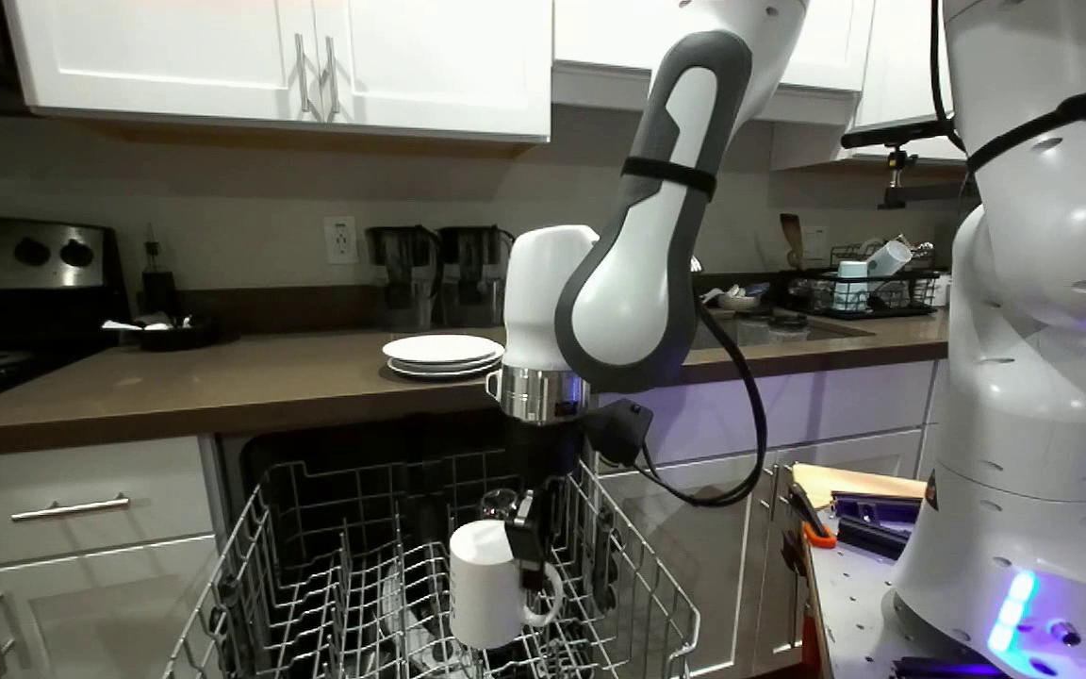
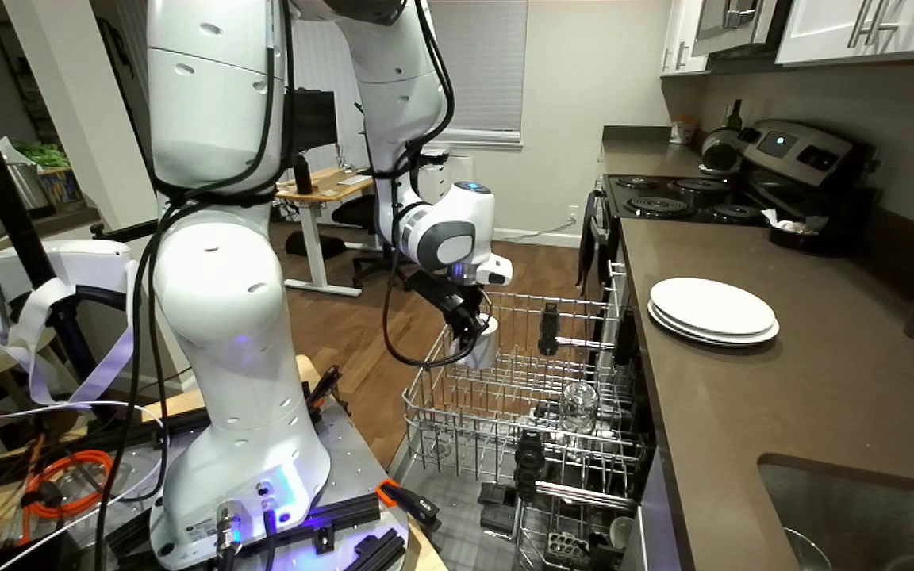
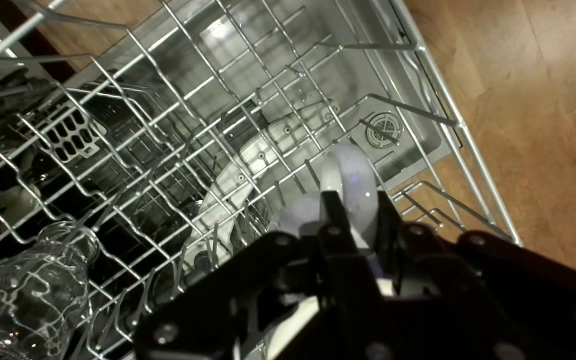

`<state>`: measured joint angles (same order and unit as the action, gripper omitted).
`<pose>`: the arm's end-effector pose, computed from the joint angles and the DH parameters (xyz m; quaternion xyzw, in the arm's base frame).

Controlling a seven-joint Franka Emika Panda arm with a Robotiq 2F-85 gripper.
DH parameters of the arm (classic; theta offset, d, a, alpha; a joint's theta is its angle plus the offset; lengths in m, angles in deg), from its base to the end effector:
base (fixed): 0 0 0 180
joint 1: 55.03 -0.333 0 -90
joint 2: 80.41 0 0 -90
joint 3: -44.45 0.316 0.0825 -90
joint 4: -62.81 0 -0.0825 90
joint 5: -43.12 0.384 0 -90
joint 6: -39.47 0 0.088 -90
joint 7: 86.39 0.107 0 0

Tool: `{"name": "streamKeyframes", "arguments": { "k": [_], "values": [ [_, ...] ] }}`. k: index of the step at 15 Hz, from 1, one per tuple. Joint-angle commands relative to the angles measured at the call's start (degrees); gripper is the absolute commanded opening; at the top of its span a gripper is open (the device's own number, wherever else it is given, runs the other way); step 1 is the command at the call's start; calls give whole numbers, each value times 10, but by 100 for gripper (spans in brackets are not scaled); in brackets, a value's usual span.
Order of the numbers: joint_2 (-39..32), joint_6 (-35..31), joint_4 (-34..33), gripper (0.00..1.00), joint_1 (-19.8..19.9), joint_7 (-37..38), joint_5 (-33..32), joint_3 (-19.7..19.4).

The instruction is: Move the white cup in the dishwasher to the corner closest to you

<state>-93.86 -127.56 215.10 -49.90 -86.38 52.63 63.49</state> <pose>0.4079 0.0997 0.1690 -0.9976 -0.0357 -0.0075 0.0591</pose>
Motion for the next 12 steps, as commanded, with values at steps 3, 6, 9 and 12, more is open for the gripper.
{"name": "streamKeyframes", "arguments": {
  "k": [3, 6, 9, 12],
  "values": [
    [1, 2, -2, 8, -22, -12, 17, -18],
    [-13, 13, -16, 8, -35, -10, 2, -41],
    [-20, 10, -14, 8, -41, -9, 1, -59],
    [-25, 6, -4, 8, -32, -14, 13, -60]
  ]
}}
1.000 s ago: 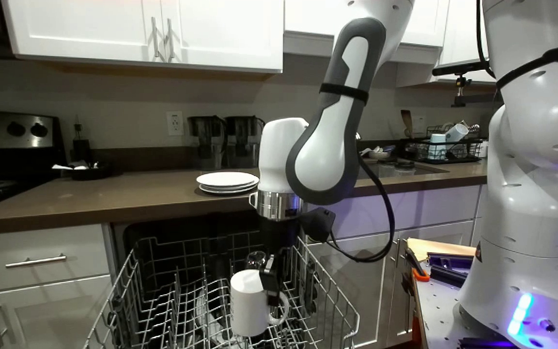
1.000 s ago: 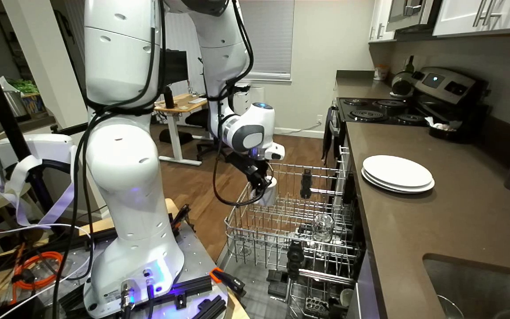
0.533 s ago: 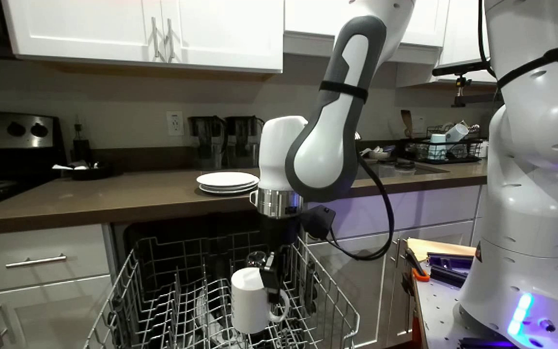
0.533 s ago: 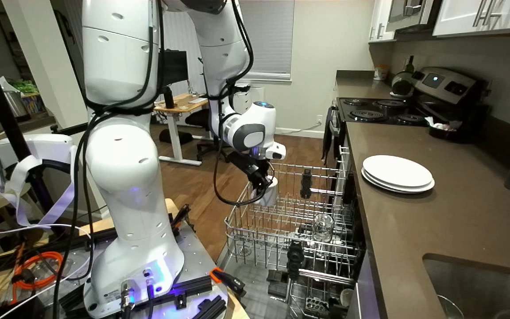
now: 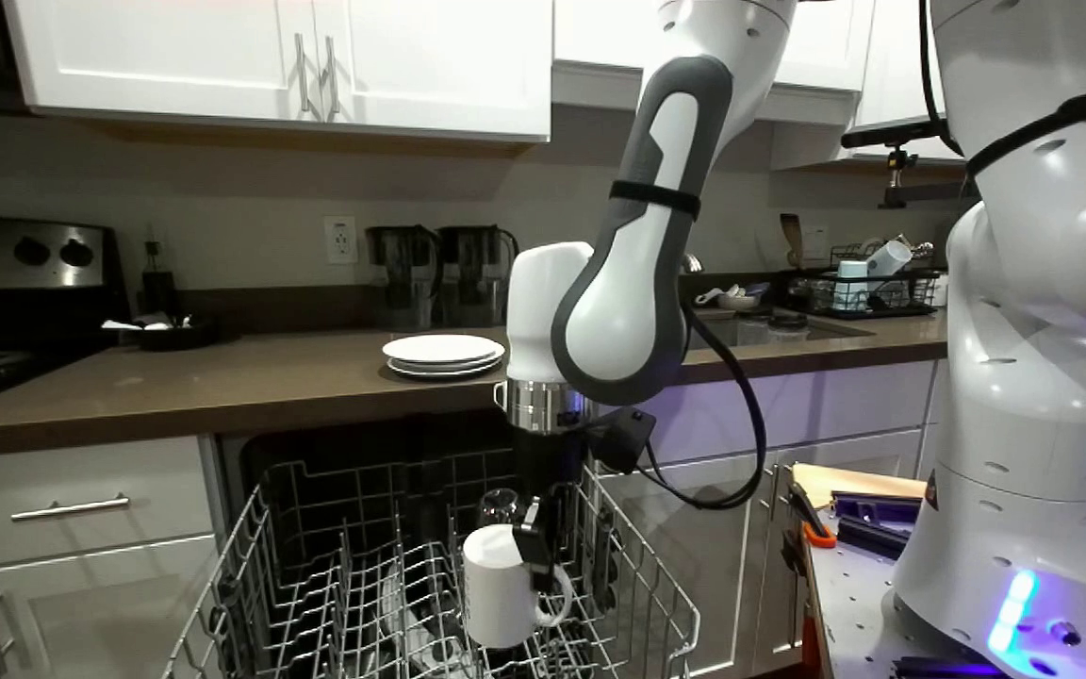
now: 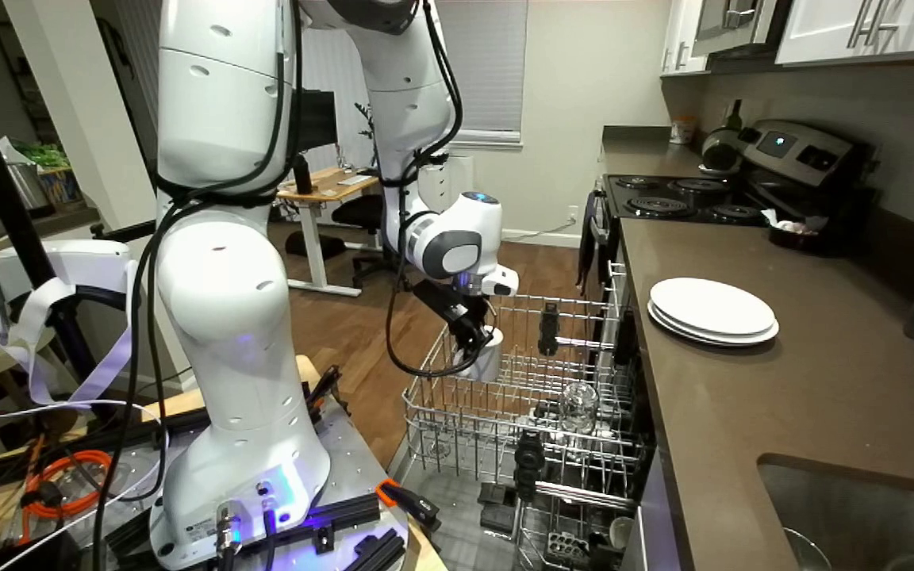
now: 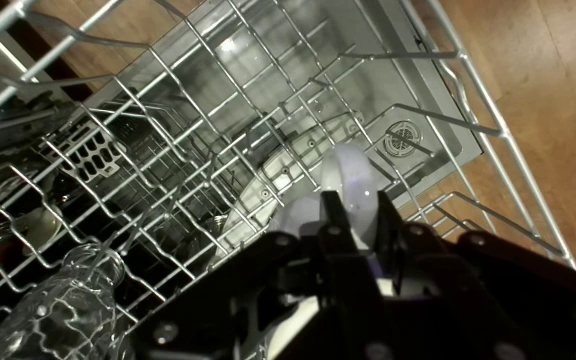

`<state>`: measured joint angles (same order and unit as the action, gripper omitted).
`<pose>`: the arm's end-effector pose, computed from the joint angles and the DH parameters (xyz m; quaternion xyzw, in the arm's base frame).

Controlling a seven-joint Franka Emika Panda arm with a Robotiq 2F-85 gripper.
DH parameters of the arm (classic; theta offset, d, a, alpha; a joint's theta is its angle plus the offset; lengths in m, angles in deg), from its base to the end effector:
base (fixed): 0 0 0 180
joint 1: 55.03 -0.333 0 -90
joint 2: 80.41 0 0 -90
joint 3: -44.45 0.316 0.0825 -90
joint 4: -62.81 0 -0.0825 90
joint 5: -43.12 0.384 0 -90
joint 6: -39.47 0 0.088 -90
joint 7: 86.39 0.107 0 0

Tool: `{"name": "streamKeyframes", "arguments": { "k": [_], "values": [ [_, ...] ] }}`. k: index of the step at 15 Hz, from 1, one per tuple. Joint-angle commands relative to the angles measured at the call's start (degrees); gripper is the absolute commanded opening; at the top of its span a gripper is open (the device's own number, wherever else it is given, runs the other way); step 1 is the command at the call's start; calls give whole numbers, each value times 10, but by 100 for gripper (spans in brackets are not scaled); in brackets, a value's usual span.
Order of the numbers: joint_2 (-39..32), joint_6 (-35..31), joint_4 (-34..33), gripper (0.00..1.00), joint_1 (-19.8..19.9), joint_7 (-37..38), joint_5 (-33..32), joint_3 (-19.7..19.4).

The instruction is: Move the white cup in the dishwasher to the corner closest to you

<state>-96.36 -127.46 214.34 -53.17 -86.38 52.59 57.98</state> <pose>0.4092 0.0823 0.1519 -0.9986 -0.0168 0.0086 0.0500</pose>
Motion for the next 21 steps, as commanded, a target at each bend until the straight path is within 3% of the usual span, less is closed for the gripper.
{"name": "streamKeyframes", "arguments": {
  "k": [1, 8, 14, 21],
  "values": [
    [-3, 3, 9, 8, 5, -15, 17, -3],
    [-13, -18, 45, 8, 17, -12, 45, 19],
    [-23, -70, 79, 8, 32, -4, 92, 63],
    [-86, -134, 74, 8, 31, 26, 65, 51]
  ]
}}
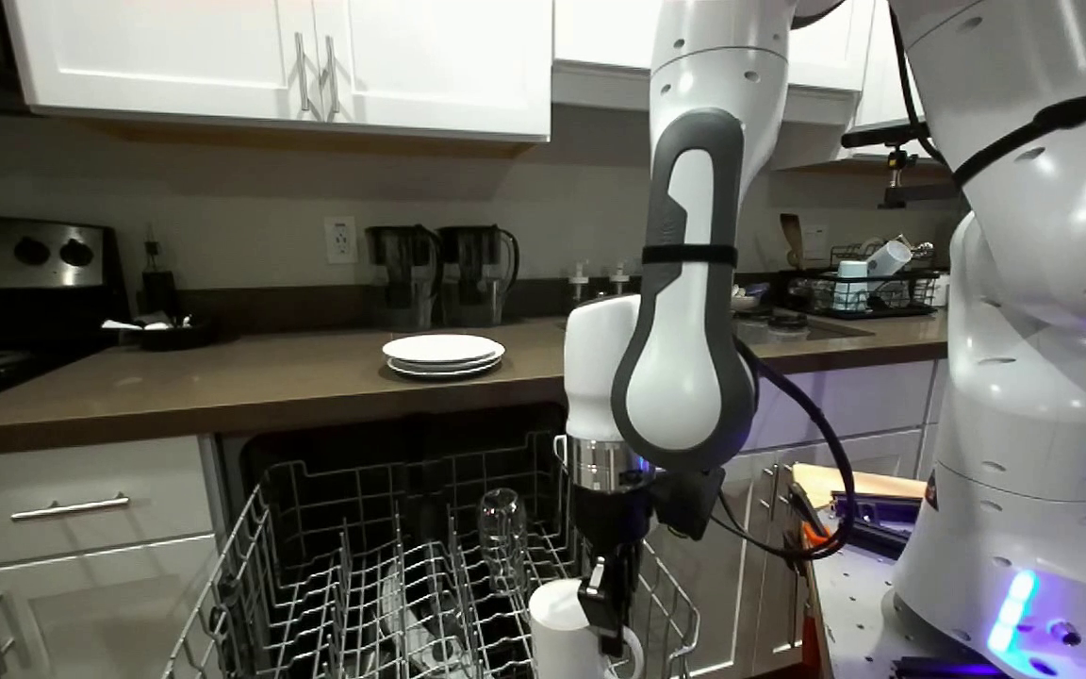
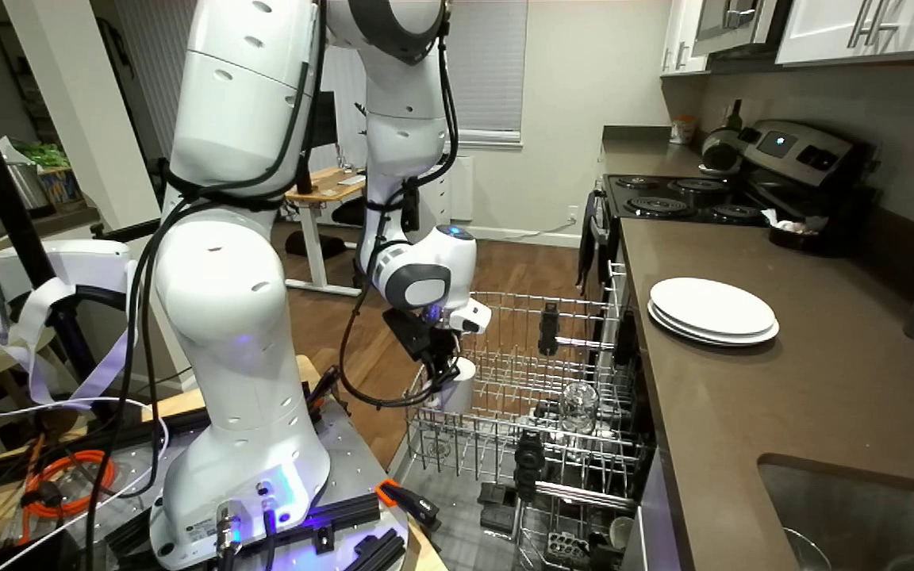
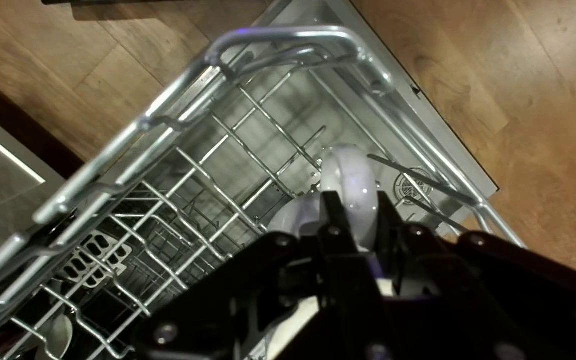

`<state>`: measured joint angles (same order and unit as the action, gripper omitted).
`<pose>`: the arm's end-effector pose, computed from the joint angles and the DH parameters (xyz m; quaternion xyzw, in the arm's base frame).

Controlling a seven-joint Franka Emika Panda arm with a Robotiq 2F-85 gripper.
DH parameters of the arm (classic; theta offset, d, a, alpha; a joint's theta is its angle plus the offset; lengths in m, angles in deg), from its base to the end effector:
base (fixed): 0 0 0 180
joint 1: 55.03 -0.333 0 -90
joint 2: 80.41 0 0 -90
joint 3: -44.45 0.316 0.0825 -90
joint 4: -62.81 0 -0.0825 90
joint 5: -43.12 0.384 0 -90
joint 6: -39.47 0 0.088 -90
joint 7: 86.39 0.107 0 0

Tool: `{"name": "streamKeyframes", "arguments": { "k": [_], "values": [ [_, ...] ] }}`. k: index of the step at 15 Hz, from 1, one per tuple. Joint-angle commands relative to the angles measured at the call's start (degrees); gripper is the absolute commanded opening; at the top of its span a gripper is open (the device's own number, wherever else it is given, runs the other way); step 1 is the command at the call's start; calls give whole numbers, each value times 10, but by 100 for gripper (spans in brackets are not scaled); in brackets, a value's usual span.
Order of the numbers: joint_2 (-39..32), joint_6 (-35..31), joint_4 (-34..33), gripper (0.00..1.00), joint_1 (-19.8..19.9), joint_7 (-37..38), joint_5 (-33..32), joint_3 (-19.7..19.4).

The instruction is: Move the white cup in the dishwasher to the corner closest to you

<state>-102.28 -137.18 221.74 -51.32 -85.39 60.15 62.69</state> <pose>0.3418 0.0839 0.1023 -0.9966 0.0397 0.0432 0.0574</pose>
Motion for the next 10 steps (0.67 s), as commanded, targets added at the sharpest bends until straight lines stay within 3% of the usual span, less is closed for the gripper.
{"name": "streamKeyframes", "arguments": {
  "k": [1, 10],
  "values": [
    [-36, -45, 0, 8, 17, 17, -14, 6],
    [-93, -86, -14, 8, 33, 39, -53, 0]
  ]
}}
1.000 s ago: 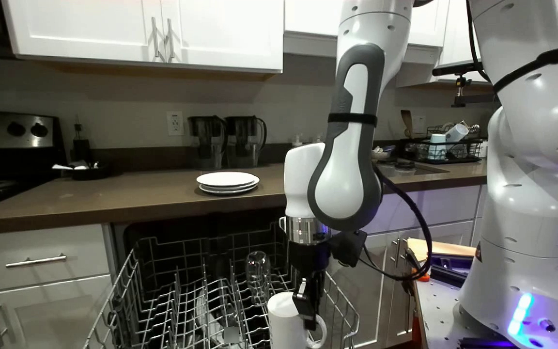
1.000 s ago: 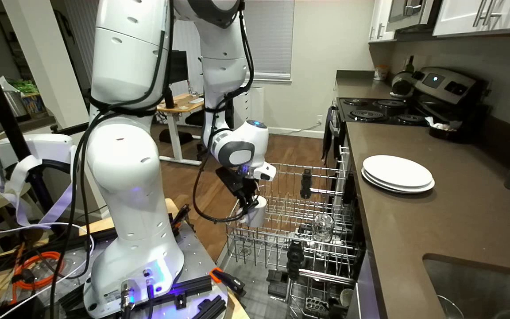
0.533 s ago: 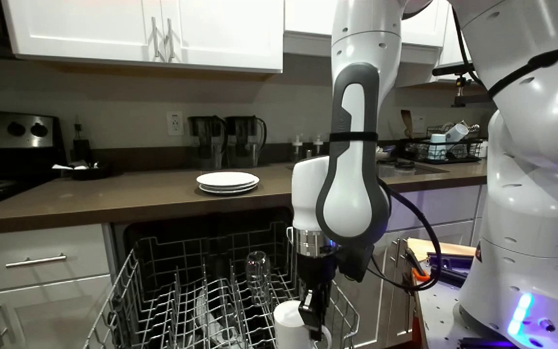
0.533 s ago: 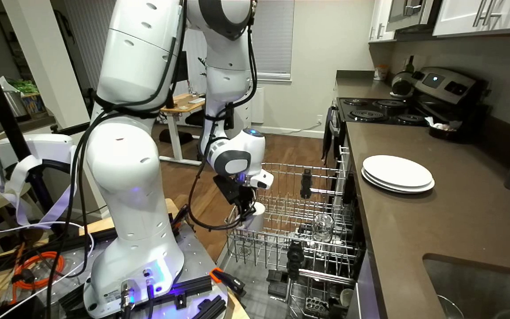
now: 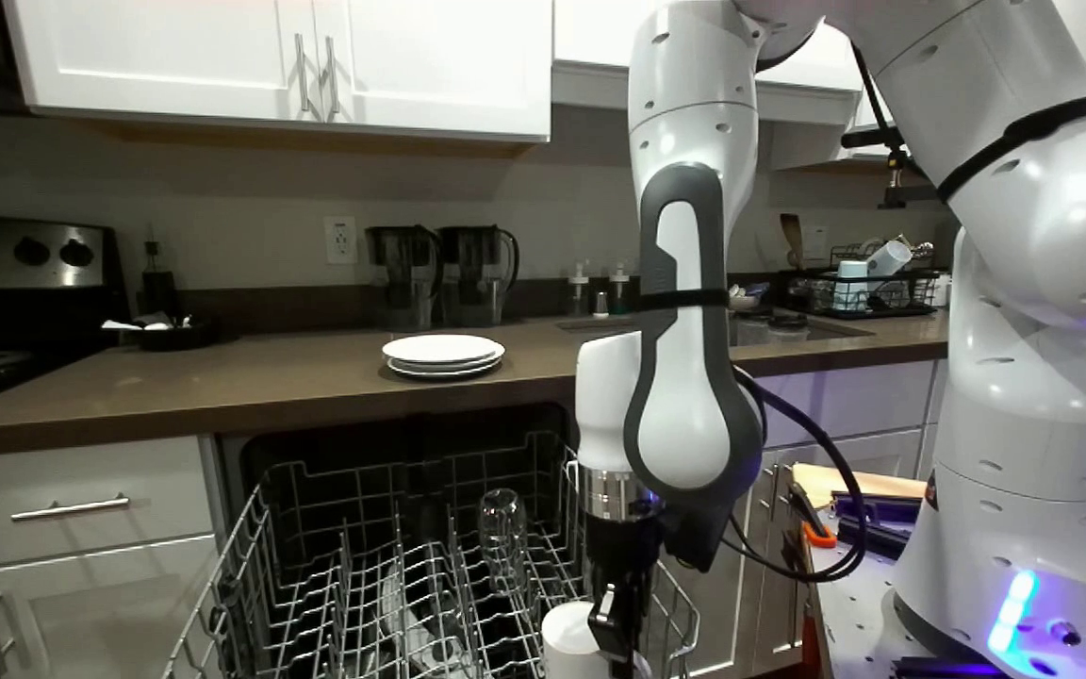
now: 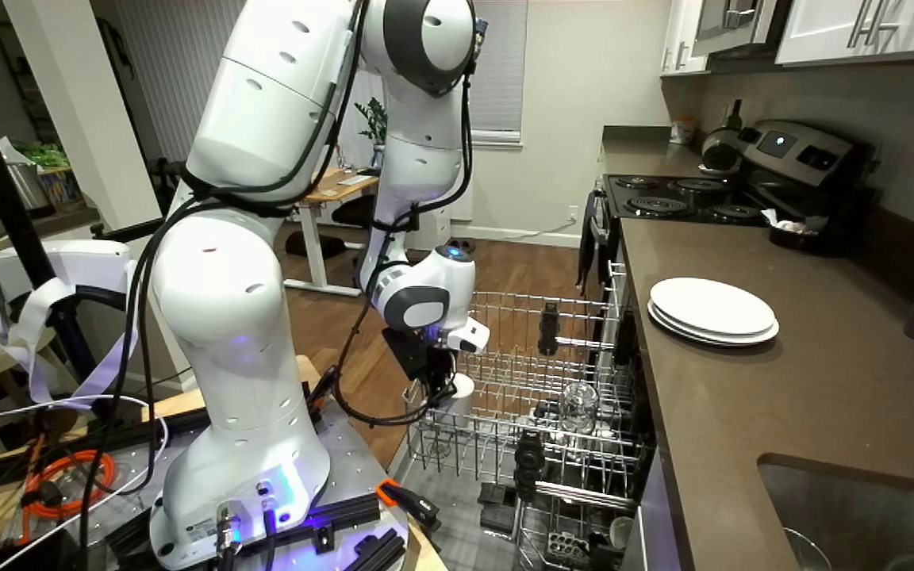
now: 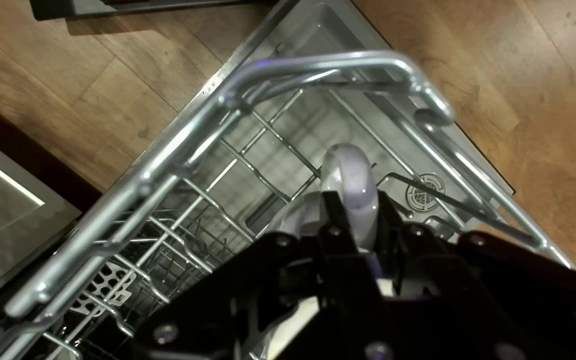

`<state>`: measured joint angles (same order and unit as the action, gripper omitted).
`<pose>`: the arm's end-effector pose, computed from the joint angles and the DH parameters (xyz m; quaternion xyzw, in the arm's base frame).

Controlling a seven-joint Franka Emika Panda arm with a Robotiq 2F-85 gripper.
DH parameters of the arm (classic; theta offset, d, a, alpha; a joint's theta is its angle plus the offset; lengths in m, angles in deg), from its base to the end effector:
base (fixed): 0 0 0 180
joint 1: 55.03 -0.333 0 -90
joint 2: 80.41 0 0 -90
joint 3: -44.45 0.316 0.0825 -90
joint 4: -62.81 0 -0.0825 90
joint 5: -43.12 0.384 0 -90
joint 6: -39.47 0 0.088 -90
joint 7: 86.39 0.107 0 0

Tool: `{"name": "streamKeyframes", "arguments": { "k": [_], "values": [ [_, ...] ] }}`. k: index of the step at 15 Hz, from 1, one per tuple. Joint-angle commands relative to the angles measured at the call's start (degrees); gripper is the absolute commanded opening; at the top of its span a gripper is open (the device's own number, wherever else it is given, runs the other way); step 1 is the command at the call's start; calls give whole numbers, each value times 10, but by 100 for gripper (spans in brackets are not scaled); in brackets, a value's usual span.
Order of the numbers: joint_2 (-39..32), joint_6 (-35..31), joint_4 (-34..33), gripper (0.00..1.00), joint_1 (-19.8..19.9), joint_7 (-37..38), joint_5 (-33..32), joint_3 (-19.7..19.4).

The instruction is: Move the white cup in the dishwasher to the corner closest to you

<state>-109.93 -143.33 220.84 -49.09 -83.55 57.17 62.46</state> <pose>0.3325 0.0758 0.0691 -0.9953 0.0584 0.0469 0.0613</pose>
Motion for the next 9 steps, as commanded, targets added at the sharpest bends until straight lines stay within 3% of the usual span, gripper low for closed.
{"name": "streamKeyframes", "arguments": {
  "k": [1, 9],
  "values": [
    [-22, -26, -9, 8, 9, 23, -26, -1],
    [-56, -18, -36, 8, 11, 25, -40, -12]
  ]
}}
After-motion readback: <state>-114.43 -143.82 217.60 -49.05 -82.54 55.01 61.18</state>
